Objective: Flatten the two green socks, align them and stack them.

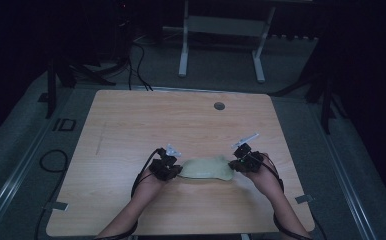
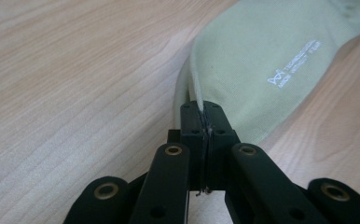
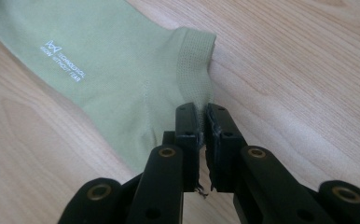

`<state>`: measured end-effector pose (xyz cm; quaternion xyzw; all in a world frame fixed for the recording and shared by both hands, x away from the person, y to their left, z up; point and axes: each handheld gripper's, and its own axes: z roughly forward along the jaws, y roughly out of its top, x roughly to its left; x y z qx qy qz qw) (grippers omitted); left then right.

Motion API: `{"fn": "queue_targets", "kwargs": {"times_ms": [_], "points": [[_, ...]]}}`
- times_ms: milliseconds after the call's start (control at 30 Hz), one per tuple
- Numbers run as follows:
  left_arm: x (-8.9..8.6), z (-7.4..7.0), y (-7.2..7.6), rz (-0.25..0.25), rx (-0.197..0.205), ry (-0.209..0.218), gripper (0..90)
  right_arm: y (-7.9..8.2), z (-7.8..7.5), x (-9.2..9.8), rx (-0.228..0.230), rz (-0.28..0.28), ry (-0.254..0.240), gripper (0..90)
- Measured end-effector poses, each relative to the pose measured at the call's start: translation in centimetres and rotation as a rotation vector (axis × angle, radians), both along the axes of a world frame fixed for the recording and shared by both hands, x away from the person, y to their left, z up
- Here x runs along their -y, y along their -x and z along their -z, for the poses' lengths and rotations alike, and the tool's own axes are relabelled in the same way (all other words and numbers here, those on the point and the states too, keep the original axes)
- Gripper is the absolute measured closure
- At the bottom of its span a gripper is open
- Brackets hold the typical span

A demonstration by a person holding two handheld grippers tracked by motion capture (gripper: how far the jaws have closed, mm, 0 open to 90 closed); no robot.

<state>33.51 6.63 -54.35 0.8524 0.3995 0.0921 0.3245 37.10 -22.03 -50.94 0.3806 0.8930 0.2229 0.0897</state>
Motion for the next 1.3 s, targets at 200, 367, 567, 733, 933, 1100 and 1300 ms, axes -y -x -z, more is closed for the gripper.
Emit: {"fn": "queue_targets", "kwargs": {"times_ms": [200,367,567,733,933,1100,1300], "points": [[0.2,0.7,-0.3,0.003,-0.020,0.004,88.4,-0.4,0.9,-0.1,-0.016,0.000,0.033,83.6],[0.3,0.9,-0.2,-0.001,-0.025,0.000,88.3,-0.6,1.7,0.0,-0.033,0.002,0.038,83.2],[0.1,0.9,0.0,0.006,-0.035,0.003,88.0,-0.6,2.1,-0.2,-0.041,0.000,0.035,82.6],[-0.5,0.2,0.4,-0.027,-0.010,0.020,64.0,-0.5,1.5,-0.2,-0.035,0.002,0.029,77.0],[-0.5,-2.0,1.9,-0.020,0.075,0.030,65.0,0.6,-0.3,-0.2,0.007,-0.017,-0.017,70.4],[1.0,-1.6,2.5,0.044,0.049,0.019,86.4,1.6,0.0,-0.8,0.007,-0.047,-0.030,80.0],[2.8,-0.6,2.2,0.059,0.048,-0.004,89.5,1.4,1.6,-1.2,-0.023,-0.035,-0.020,79.8]]}}
